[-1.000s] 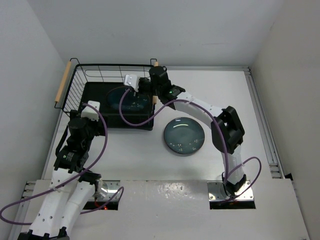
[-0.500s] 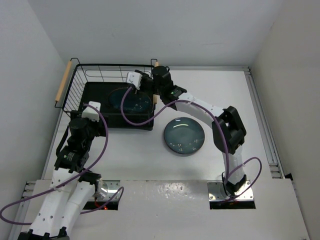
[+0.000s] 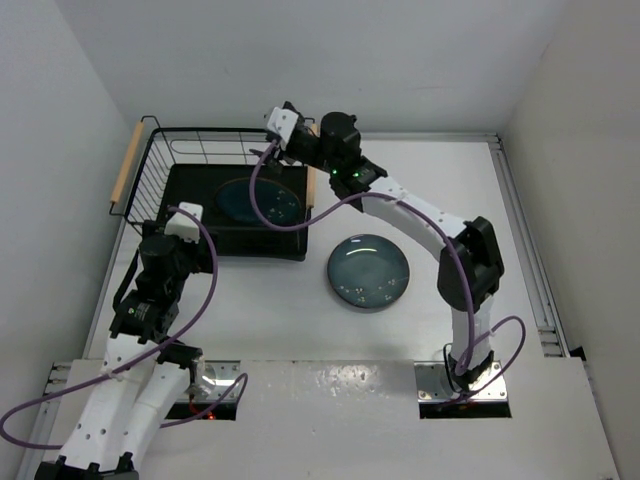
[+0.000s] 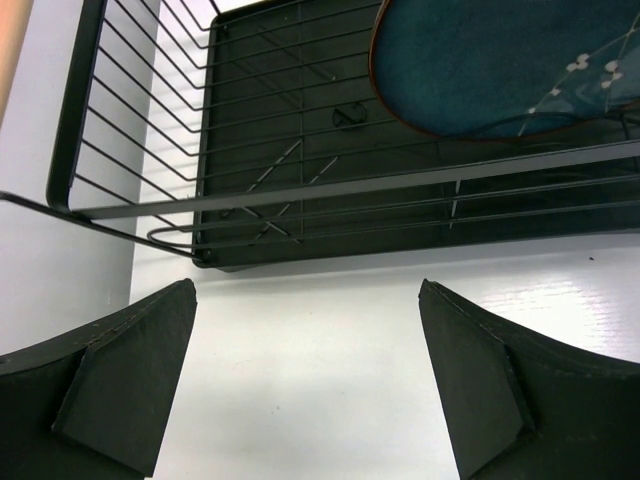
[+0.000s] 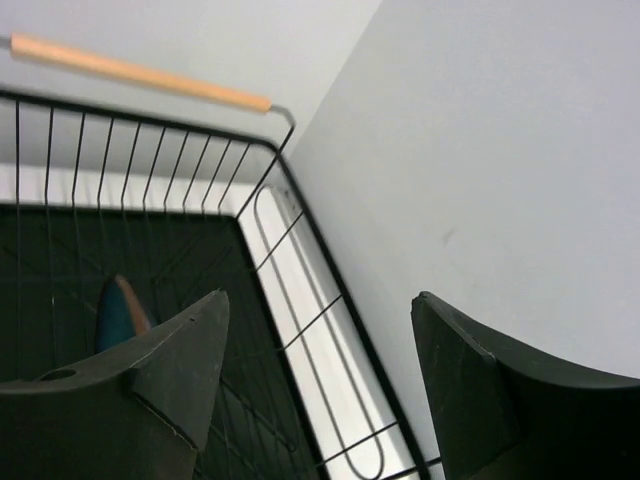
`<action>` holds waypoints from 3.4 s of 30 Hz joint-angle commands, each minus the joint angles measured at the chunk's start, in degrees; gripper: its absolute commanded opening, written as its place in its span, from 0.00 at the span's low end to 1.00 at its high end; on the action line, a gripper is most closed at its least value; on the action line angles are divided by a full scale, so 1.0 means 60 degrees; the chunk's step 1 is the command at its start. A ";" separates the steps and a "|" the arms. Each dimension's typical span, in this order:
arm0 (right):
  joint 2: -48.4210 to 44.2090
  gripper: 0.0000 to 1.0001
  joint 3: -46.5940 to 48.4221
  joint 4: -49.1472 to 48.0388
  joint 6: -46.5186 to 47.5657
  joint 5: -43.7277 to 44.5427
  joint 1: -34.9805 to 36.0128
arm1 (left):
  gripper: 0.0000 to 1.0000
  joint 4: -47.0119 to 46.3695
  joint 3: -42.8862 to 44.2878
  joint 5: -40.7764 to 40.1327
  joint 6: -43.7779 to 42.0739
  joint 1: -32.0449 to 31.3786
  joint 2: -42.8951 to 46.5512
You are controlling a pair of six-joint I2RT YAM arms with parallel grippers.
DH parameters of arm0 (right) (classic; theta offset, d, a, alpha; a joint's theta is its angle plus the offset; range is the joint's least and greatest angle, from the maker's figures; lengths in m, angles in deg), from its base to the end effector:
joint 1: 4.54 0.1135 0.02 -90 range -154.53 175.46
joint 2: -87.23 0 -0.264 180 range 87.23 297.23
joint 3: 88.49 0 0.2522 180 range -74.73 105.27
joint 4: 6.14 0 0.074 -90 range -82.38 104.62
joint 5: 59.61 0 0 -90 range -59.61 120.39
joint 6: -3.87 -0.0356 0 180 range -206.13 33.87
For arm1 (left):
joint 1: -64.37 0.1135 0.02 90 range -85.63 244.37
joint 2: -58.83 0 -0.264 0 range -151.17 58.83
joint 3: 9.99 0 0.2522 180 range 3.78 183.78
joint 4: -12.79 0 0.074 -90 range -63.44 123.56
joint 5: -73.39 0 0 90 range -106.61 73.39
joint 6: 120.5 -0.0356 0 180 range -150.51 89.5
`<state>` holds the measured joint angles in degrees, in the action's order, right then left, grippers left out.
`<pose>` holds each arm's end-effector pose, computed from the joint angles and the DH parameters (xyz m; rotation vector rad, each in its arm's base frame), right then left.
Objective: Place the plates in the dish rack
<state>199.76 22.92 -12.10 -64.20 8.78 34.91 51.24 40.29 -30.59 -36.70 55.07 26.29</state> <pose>0.3623 0.3151 0.3615 -1.0218 1.1181 0.5255 0.1387 -0.0140 0.2940 0.0977 1.9237 0.1994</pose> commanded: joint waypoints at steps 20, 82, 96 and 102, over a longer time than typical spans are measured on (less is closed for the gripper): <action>-0.6724 0.99 -0.5346 0.6365 -0.7623 0.1595 -0.5121 | 0.98 -0.1317 0.0857 0.1552 -0.1471 -0.0017 -0.0319; -0.5093 0.00 -0.3886 0.0593 -0.5914 0.0334 -0.6765 | 0.68 0.0602 -0.0680 -0.2226 -0.0989 0.1285 0.0588; 0.0346 0.00 0.4541 -0.0141 -0.4463 0.0099 -0.4494 | 0.68 0.0602 -0.0680 -0.2226 -0.0989 0.1462 0.0222; -0.1425 0.00 0.0998 -0.1458 -0.4696 0.0481 -0.4625 | 0.68 0.0602 -0.0768 -0.2226 -0.0989 0.1462 0.0222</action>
<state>198.86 32.55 -8.30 -92.64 9.39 9.18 55.68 34.36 -44.03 -43.37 63.05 27.65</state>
